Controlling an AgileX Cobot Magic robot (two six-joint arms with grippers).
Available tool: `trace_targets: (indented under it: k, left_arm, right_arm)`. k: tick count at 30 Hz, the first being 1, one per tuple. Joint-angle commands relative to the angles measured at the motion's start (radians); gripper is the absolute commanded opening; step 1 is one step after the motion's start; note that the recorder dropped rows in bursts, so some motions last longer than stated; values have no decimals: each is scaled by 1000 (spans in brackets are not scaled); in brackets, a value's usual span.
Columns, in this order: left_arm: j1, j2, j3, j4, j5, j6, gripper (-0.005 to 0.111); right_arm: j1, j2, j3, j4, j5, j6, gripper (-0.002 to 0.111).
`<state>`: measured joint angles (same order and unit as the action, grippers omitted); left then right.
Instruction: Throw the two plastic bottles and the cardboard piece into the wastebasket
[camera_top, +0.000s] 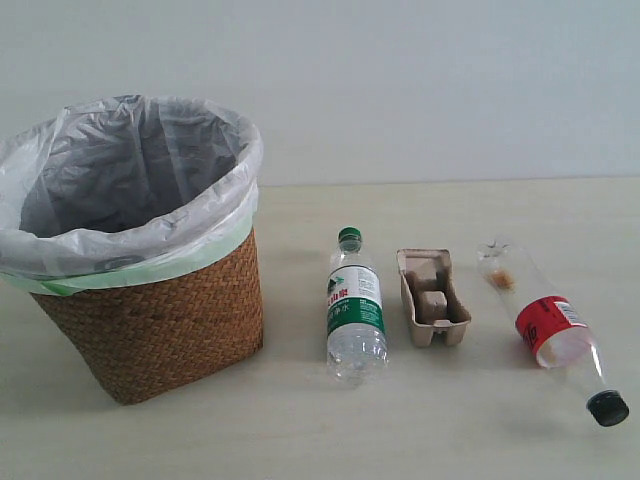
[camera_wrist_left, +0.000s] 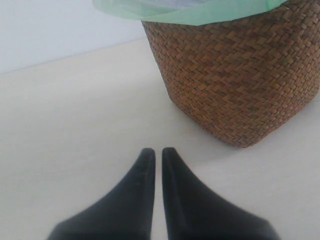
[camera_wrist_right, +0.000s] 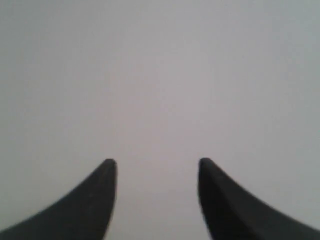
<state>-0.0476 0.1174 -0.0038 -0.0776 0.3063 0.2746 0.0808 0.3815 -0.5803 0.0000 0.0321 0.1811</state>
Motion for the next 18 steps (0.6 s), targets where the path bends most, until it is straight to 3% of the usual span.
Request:
trace_targets:
  k: [1,4,11,18]
  left_arm:
    - [3,-6,4,-10,-3,-9,4]
    - [3,-6,4,-10,-3,-9,4]
    - [3,-6,4,-10,-3,-9,4]
    - [3,-6,4,-10,-3,-9,4]
  right_arm:
    - [-6,213,-120,-11,158,-47,103]
    - [-6,420,-208,-11,342,-51,103]
    - [1,848,-315,-6,524,-181,103]
    - [11,1115,-401,39,539,-266,104]
